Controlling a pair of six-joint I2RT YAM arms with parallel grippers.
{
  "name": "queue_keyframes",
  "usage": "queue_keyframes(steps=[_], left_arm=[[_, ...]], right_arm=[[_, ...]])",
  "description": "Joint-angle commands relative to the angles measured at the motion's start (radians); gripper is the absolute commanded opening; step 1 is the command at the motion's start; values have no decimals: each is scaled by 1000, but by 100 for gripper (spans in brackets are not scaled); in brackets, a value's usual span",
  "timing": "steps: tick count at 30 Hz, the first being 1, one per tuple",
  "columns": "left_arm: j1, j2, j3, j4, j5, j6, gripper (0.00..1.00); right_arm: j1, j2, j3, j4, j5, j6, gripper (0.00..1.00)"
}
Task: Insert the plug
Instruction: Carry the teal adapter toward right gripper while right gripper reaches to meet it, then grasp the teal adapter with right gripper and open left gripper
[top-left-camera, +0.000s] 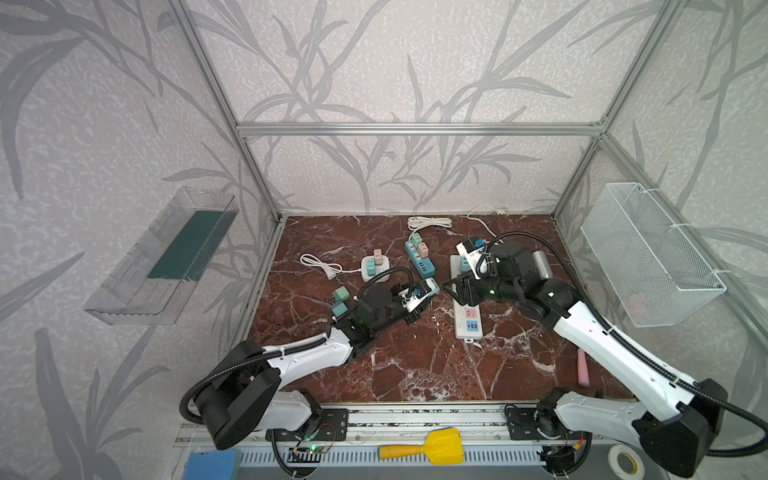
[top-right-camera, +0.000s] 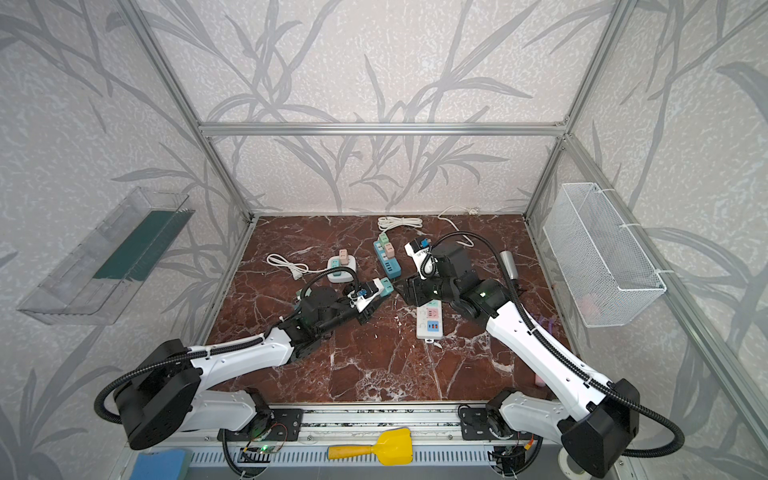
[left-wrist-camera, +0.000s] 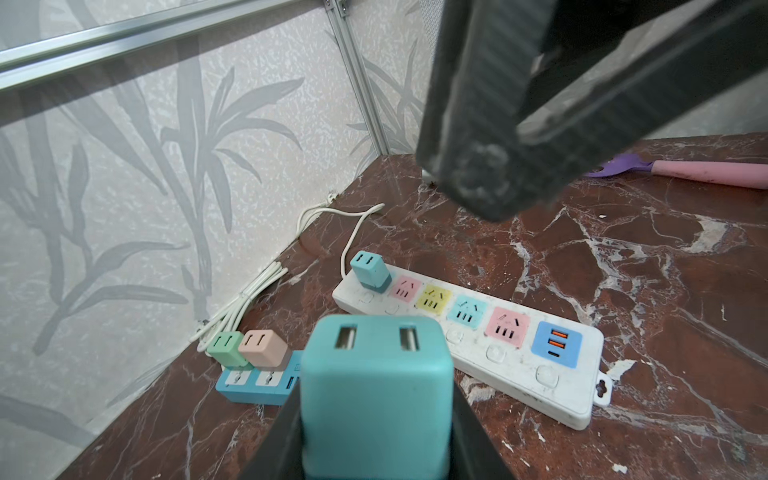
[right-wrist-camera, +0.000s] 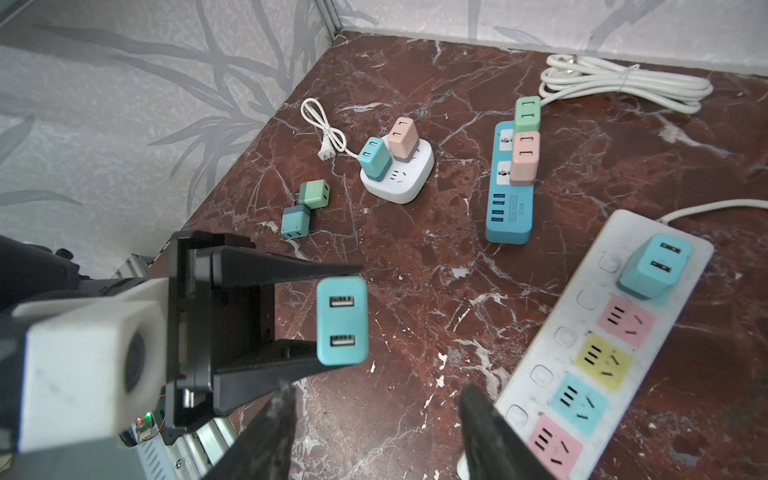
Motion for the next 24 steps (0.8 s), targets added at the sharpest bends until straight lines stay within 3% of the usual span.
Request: queue_keyframes(steps=[1,6,10,13,18,19,21,24], left_arm=[[-14,-32,24,23,23,52,0],[-24,-55,16,23,10,63,0],[-32,-59,11,33,9,69,0],[-41,-59,7,39,1,80,0],[-43,-50,6,52,-28,85,0],[-43,-47,6,59,-38,80,3],[-45,-41,6,74,-67,66,39],[-46,-39,4,126,-136,11,60]], right_arm=[[37,50,58,-64,-21,-47,64],[49,103,79,-37,-11,-18,63],[51,146,98,-31,-22,-1,56],[52,174,111,-40,-32,4,44],[56,178,112,-38,-45,14,8],[56,174,112,-37,-45,17,4],[56,161,109,-34,-25,27,0],[54,143,118,-58,99,32,0]])
